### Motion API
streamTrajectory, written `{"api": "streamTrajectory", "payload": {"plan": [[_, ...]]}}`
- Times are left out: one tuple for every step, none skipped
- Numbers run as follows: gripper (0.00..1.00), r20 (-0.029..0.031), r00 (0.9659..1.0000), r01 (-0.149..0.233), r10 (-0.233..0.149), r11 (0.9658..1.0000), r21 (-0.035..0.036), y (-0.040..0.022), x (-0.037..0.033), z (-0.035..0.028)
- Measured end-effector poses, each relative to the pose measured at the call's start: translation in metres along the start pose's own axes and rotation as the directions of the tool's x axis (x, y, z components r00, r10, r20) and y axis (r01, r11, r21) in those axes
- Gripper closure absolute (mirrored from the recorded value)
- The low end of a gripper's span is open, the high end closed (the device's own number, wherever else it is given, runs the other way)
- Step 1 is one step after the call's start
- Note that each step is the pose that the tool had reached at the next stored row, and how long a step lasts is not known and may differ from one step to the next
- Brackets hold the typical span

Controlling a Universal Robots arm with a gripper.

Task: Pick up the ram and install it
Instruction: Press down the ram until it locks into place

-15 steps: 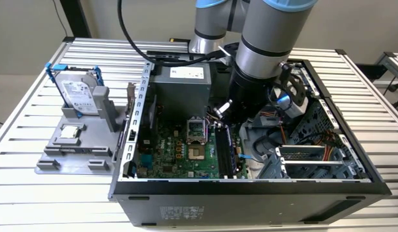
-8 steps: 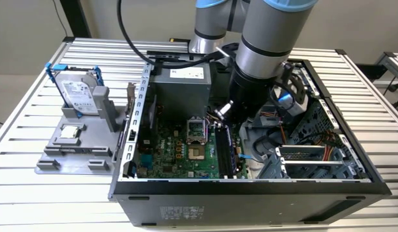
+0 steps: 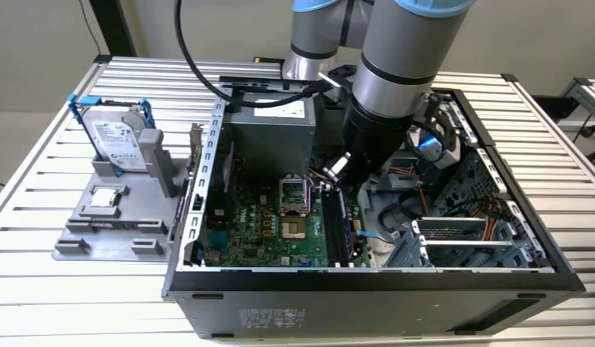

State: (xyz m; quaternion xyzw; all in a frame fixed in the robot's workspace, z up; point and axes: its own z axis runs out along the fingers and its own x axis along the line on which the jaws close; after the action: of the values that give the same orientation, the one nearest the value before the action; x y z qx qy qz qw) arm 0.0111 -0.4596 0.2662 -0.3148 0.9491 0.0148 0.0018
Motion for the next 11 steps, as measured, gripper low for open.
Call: {"api": "streamTrajectory", "payload": {"plan": [[1.00,-0.0003,0.9999,0.012,-0.012,0.9999,-0.0002,0.0000,0.0000,0.0000],[1.00,-0.0007,0.9997,0.025,-0.025,0.9997,-0.0003,0.0000,0.0000,0.0000],[1.00,-0.0010,0.9992,0.039,-0.039,0.9992,-0.0005,0.0000,0.0000,0.0000],[1.00,-0.0014,0.9986,0.052,-0.052,0.9986,-0.0007,0.0000,0.0000,0.0000],[1.00,-0.0017,0.9979,0.065,-0.065,0.9979,-0.0009,0.0000,0.0000,0.0000],[1.00,-0.0021,0.9969,0.078,-0.078,0.9969,-0.0011,0.0000,0.0000,0.0000],[1.00,-0.0024,0.9957,0.092,-0.092,0.9957,-0.0013,0.0000,0.0000,0.0000],[1.00,-0.0028,0.9943,0.106,-0.106,0.9943,-0.0015,0.0000,0.0000,0.0000],[1.00,-0.0032,0.9929,0.119,-0.119,0.9929,-0.0017,0.0000,0.0000,0.0000],[1.00,-0.0034,0.9913,0.132,-0.132,0.9913,-0.0019,0.0000,0.0000,0.0000],[1.00,-0.0038,0.9896,0.144,-0.144,0.9896,-0.0021,0.0000,0.0000,0.0000]]}}
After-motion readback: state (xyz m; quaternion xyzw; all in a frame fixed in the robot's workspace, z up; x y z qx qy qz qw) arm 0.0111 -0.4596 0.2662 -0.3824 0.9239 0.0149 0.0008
